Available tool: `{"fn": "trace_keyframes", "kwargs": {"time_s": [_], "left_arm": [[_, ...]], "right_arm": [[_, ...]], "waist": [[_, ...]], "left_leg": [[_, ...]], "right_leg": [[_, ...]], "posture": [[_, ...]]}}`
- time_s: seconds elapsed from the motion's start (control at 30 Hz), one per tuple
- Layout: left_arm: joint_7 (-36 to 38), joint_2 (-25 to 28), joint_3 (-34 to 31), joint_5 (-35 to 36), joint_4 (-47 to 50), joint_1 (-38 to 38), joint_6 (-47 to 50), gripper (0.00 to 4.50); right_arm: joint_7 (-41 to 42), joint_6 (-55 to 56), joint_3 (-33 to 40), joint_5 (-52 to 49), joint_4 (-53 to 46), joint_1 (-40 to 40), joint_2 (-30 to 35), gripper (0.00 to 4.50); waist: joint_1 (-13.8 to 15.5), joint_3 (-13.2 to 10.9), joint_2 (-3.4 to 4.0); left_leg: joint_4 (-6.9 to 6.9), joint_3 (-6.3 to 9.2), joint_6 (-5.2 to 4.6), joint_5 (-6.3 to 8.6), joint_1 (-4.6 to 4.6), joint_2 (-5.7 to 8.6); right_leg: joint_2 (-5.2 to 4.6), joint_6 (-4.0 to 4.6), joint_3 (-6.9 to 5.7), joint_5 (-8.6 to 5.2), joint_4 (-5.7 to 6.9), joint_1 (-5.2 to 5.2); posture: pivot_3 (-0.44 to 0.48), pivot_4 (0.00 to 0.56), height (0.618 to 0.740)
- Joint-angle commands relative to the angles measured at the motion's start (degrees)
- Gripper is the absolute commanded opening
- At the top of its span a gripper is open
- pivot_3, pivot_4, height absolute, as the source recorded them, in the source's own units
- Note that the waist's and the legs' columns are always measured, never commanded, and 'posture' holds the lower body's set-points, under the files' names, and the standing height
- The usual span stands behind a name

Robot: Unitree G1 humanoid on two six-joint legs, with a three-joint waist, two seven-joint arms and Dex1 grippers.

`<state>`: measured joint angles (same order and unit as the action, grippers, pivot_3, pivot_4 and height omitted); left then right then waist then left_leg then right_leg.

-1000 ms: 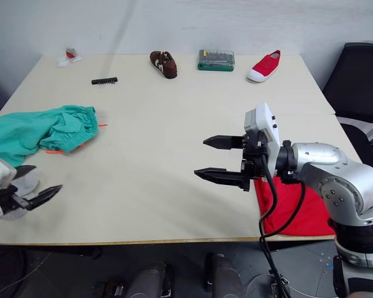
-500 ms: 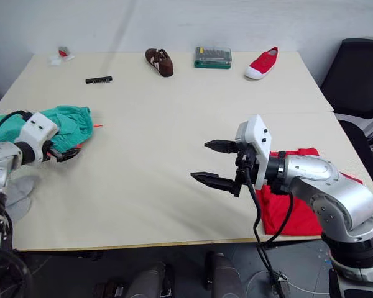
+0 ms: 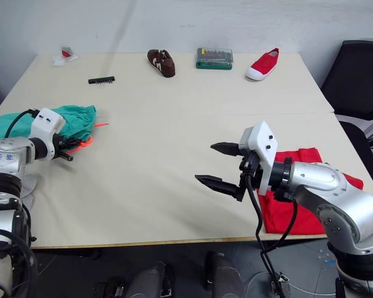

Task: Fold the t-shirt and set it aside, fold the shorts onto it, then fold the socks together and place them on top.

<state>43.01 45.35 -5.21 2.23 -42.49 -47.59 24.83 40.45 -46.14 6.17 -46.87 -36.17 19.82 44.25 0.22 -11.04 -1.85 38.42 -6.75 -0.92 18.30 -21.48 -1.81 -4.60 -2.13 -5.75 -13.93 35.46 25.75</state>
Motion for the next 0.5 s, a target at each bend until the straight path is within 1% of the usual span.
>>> {"fn": "trace_keyframes", "kwargs": {"time_s": [0.03, 0.07, 0.1, 0.17, 0.23, 0.3, 0.37, 0.43, 0.5], "left_arm": [[4.62, -3.3, -0.54, 10.68, 27.12, 5.23, 17.77, 0.01], [4.62, -4.58, 0.98, 13.1, 35.9, 7.15, 22.43, 0.01], [4.34, -5.82, 2.28, 14.93, 42.45, 8.35, 26.33, 0.01], [3.2, -8.22, 4.09, 17.86, 51.34, 9.41, 32.61, 0.01], [1.78, -11.3, 6.41, 20.43, 56.63, 9.05, 38.0, 0.01], [0.36, -13.73, 8.16, 22.0, 59.23, 8.69, 41.61, 0.01], [-2.06, -17.68, 9.77, 22.72, 59.53, 7.95, 43.47, 0.01], [-3.86, -20.37, 10.39, 23.05, 59.39, 7.45, 44.32, 0.01], [-4.33, -21.81, 10.82, 23.75, 59.54, 7.13, 44.49, 0.6]], "right_arm": [[0.54, 1.55, 2.07, 0.31, -2.54, -0.85, 1.38, 4.5], [0.8, 1.79, 2.06, 0.66, -2.46, -1.31, 1.62, 4.5], [1.0, 1.93, 1.99, 0.91, -2.39, -1.66, 1.79, 4.5], [1.66, 2.48, 1.62, 1.68, -2.31, -2.25, 2.22, 4.5], [2.72, 3.54, 0.86, 3.12, -2.14, -2.89, 2.85, 4.5], [3.49, 4.47, 0.19, 4.53, -1.99, -3.33, 3.21, 4.5], [3.95, 5.44, -0.65, 6.03, -1.92, -3.91, 3.36, 4.5], [4.11, 6.15, -1.41, 7.38, -2.06, -4.4, 3.41, 4.5], [4.13, 6.93, -2.24, 9.05, -2.48, -5.29, 3.68, 4.5]], "waist": [[0.04, 0.0, 0.0], [0.03, 0.0, 0.0], [-0.08, 0.0, -0.01], [-0.14, -0.01, -0.02], [-0.13, -0.01, -0.02], [-0.29, -0.01, -0.02], [-0.35, -0.01, -0.02], [-0.24, -0.02, -0.03], [-0.2, -0.02, -0.03]], "left_leg": [[0.07, 0.07, -0.01, 0.0, 0.0, 0.01], [0.25, 0.11, -0.01, 0.04, -0.08, -0.02], [0.41, 0.13, -0.02, 0.06, -0.09, -0.03], [0.58, 0.16, -0.05, 0.12, -0.13, -0.03], [0.62, 0.13, -0.05, 0.12, -0.1, -0.01], [0.63, 0.1, -0.04, 0.12, 0.03, 0.02], [0.6, 0.05, -0.02, 0.1, 0.19, -0.01], [0.57, 0.08, -0.04, 0.1, 0.27, -0.03], [0.56, 0.18, -0.03, 0.06, 0.25, -0.05]], "right_leg": [[-0.06, 0.0, 0.16, 0.0, 0.0, -0.07], [-0.04, 0.0, 0.3, 0.0, -0.02, -0.08], [-0.04, -0.01, 0.35, 0.0, 0.01, -0.12], [-0.01, -0.06, 0.42, -0.01, 0.02, -0.17], [0.02, -0.14, 0.5, 0.03, 0.01, -0.19], [0.03, -0.15, 0.57, 0.02, -0.08, -0.23], [0.1, -0.15, 0.69, 0.02, 0.02, -0.26], [0.18, -0.12, 0.73, 0.0, 0.1, -0.27], [0.23, -0.08, 0.73, -0.03, 0.14, -0.27]], "posture": [[0.0, 0.15, 0.74], [0.0, 0.15, 0.74], [0.0, 0.15, 0.74], [0.0, 0.15, 0.74], [0.0, 0.15, 0.74], [0.0, 0.15, 0.74], [0.0, 0.15, 0.74], [0.0, 0.15, 0.74], [0.0, 0.15, 0.74]]}}
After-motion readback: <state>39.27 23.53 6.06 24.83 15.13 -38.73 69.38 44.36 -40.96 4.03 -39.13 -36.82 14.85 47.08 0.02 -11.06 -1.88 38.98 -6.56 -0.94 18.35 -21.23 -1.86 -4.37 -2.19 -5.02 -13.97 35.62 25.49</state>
